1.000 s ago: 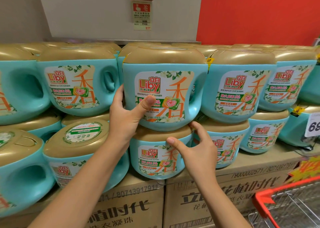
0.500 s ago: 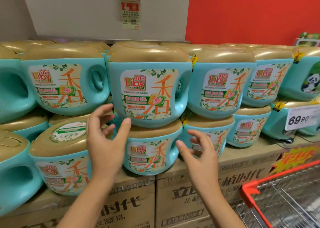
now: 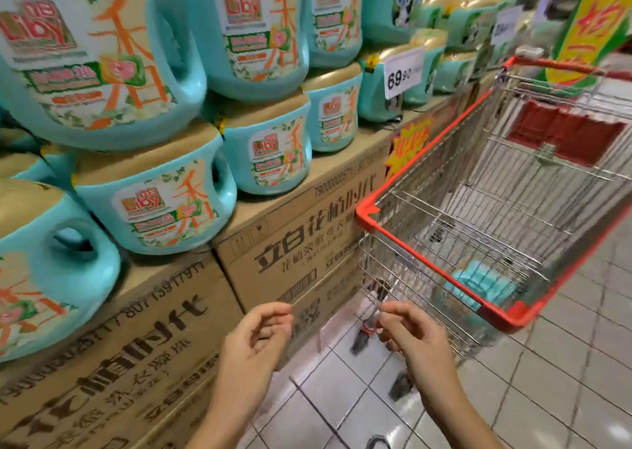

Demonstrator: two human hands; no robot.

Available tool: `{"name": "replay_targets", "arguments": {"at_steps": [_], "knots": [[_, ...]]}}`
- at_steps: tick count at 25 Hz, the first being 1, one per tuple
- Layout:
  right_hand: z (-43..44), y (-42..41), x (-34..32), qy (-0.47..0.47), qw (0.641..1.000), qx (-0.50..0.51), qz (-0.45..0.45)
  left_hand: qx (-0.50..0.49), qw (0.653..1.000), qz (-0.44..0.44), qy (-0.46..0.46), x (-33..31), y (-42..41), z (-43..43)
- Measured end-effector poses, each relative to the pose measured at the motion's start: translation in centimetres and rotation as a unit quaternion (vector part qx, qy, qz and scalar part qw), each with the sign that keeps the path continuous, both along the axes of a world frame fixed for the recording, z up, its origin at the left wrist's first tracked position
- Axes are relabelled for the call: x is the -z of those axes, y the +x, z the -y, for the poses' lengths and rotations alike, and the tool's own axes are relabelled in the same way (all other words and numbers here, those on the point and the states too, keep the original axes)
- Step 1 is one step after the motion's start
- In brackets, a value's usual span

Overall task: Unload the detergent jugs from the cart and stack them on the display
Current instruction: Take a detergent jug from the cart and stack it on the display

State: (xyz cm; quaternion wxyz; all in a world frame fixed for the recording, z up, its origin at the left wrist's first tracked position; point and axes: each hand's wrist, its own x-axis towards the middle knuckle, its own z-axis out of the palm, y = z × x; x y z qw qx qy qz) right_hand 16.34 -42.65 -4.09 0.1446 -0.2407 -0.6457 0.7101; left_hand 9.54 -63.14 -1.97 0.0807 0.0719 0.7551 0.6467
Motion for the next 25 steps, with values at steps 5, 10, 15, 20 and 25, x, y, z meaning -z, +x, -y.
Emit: {"name": "replay_targets", "arguments": {"at_steps": [5, 10, 15, 20, 25], "knots": [[-4.8, 9.5, 2.2, -0.023, 0.992, 0.089, 0.088, 0.102, 0.988, 0.113, 0.021, 3.8, 5.1, -6.7], [-13.1, 16.3, 3.4, -0.028, 0.982, 0.118, 0.144, 0.151, 0.978, 0.143, -0.008, 6.7, 9.1, -15.3], [-24.1, 19.6, 2.0, 0.003, 0.985, 0.076, 0.157, 0.089, 0.982, 0.166, 0.012, 8.1, 12.2, -25.4], [-32.9, 17.6, 0.0, 0.03, 0.99, 0.04, 0.133, 0.117, 0.979, 0.163, 0.029, 7.1, 11.5, -33.8], [-41.4, 9.3, -1.6, 0.05, 0.996, 0.023, 0.068, 0.068, 0.99, 0.113, 0.052, 5.6, 5.3, -41.3]]}}
